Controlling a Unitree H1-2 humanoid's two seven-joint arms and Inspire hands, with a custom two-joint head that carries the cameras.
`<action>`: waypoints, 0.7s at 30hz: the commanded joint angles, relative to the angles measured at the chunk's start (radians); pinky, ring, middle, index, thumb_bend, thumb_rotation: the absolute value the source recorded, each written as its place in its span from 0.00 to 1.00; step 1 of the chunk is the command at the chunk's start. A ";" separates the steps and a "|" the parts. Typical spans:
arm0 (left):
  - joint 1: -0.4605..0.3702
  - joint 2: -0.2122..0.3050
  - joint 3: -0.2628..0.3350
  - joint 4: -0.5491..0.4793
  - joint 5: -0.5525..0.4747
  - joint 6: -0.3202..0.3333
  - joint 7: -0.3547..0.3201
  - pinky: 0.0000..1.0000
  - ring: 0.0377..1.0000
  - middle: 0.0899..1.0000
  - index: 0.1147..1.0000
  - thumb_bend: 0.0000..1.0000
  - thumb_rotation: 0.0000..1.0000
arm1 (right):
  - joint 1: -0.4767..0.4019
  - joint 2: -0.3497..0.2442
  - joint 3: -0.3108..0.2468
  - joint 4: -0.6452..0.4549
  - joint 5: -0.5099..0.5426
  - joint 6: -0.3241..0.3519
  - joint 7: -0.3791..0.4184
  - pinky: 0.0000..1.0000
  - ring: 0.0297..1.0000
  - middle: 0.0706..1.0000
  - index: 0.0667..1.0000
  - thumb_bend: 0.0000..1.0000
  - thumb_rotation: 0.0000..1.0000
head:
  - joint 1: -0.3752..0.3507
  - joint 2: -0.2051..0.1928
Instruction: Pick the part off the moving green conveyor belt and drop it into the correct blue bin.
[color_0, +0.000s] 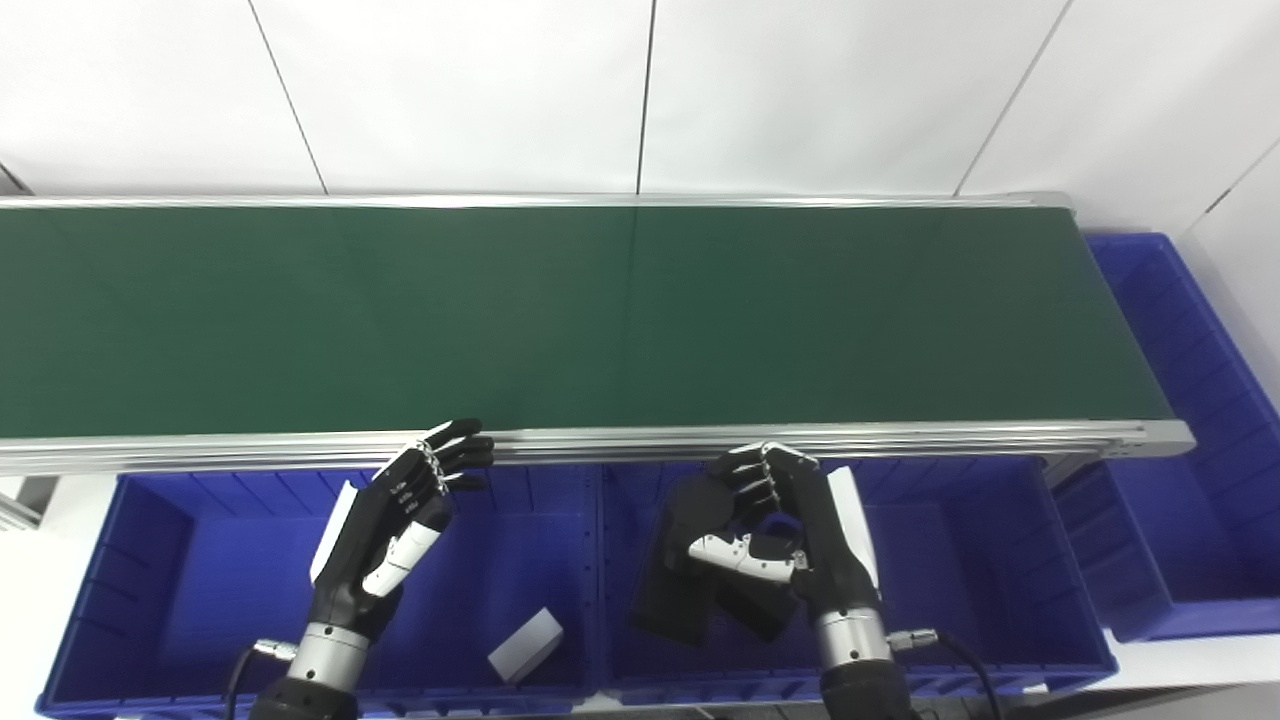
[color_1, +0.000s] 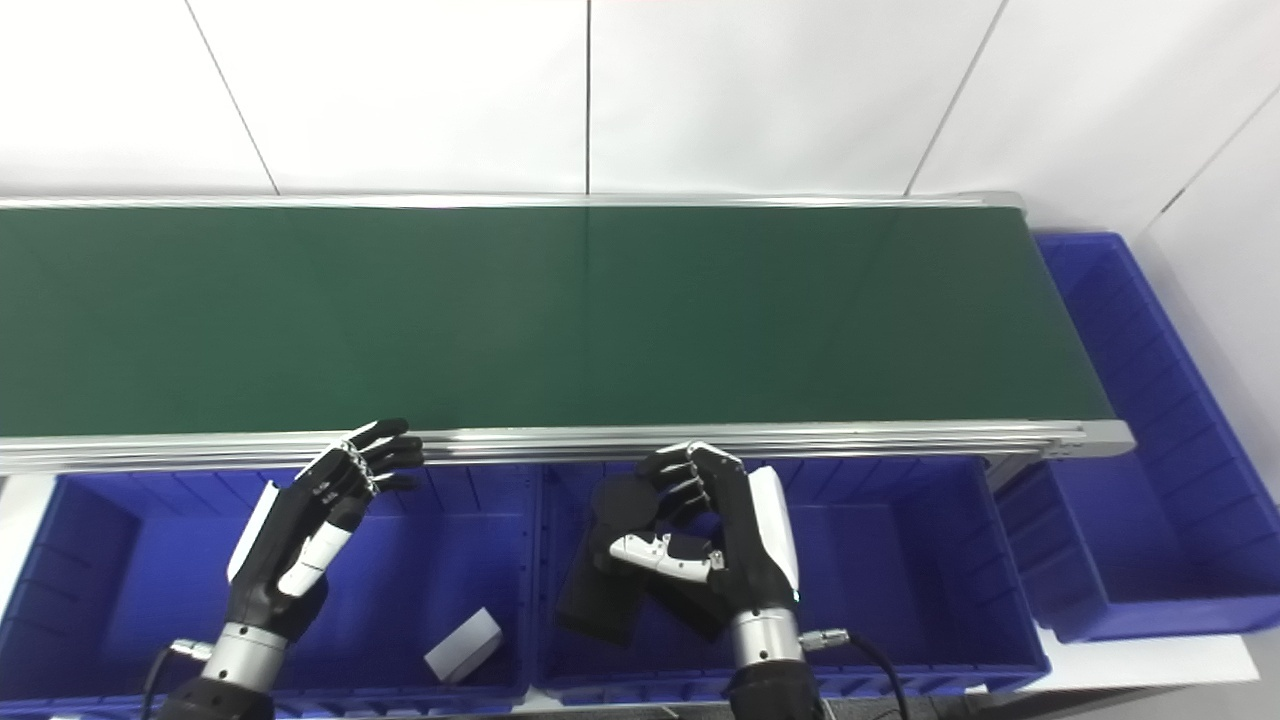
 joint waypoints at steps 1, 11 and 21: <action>-0.010 0.004 -0.002 -0.037 -0.013 -0.024 -0.007 0.67 0.73 0.73 0.77 0.73 0.73 | -0.020 0.002 0.008 -0.014 -0.011 -0.043 -0.018 0.38 0.41 0.44 0.48 0.52 0.00 | 0.001 0.000; -0.010 0.009 -0.001 -0.046 -0.017 -0.013 -0.006 0.67 0.73 0.73 0.76 0.73 0.73 | -0.034 -0.004 0.014 0.017 -0.014 -0.047 -0.026 0.37 0.41 0.45 0.47 0.52 0.00 | 0.002 0.006; -0.006 0.011 0.000 -0.061 -0.008 0.003 -0.001 0.68 0.73 0.74 0.77 0.73 0.74 | -0.034 -0.006 0.015 0.019 -0.001 -0.059 -0.027 0.35 0.41 0.46 0.47 0.52 0.00 | 0.004 0.007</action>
